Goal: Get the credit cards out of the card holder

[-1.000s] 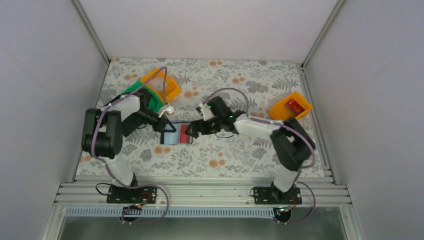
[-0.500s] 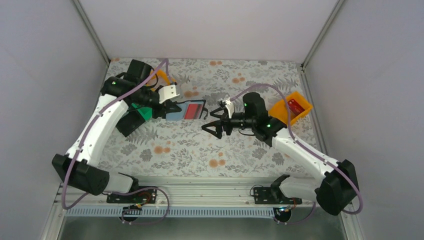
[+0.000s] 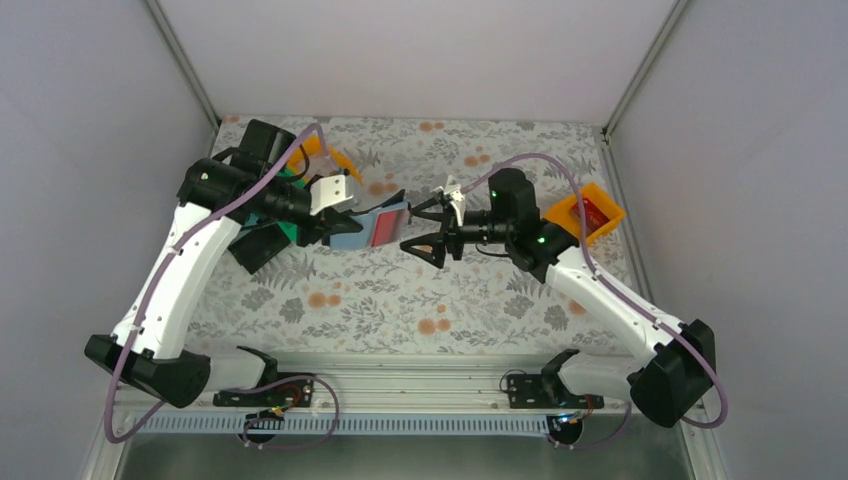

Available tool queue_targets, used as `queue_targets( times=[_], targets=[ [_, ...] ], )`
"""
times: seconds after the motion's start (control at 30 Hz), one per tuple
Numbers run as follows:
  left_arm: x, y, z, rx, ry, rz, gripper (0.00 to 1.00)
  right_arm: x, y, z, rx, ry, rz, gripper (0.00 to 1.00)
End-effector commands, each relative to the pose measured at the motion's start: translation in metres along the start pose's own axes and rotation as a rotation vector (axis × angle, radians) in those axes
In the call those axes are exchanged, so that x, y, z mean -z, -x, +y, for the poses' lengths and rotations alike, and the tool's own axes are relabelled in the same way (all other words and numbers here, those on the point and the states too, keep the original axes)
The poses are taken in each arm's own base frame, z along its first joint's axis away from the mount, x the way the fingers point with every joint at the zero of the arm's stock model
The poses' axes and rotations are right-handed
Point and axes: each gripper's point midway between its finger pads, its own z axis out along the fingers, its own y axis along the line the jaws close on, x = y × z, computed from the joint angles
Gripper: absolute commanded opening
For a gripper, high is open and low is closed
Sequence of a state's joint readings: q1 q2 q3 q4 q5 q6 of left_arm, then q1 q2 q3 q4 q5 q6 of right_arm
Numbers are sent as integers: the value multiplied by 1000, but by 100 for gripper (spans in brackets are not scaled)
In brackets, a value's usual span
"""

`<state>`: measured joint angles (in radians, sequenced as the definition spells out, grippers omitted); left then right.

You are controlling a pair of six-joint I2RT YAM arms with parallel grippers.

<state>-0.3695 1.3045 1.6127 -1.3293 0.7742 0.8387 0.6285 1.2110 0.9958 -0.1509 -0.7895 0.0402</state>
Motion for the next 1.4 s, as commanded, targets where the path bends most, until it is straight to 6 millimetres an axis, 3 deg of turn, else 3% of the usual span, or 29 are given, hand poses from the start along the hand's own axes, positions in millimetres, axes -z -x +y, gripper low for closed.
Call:
queue_targets(
  times=[0.0, 0.23, 0.37, 0.5, 0.67, 0.87, 1.07, 1.13, 1.27, 1.37],
  targets=[
    [17, 19, -18, -64, -6, -60, 2, 16, 14, -5, 111, -82, -9, 97],
    [24, 28, -20, -92, 13, -78, 2, 30, 42, -2, 164, -111, -16, 99],
    [22, 28, -23, -86, -10, -90, 2, 25, 51, 22, 161, 48, -31, 99],
    [19, 27, -22, -76, -18, -89, 3, 21, 52, 39, 161, 161, -17, 96],
    [18, 30, -21, -74, -21, -104, 2, 19, 46, 40, 152, 168, -13, 75],
    [13, 30, 3, 9, 52, -84, 2, 16, 31, 41, 130, 194, 1, 69],
    [10, 28, 10, 32, 60, -71, 2, 18, 35, 50, 141, 229, -21, 67],
    [9, 27, 9, 34, 55, -70, 2, 18, 39, 50, 144, 219, -33, 57],
    [7, 25, 8, 35, 48, -71, 2, 15, 45, 40, 125, 175, -56, 25],
    [8, 26, 6, 30, 42, -75, 2, 13, 45, 33, 114, 138, -57, 5]
  ],
)
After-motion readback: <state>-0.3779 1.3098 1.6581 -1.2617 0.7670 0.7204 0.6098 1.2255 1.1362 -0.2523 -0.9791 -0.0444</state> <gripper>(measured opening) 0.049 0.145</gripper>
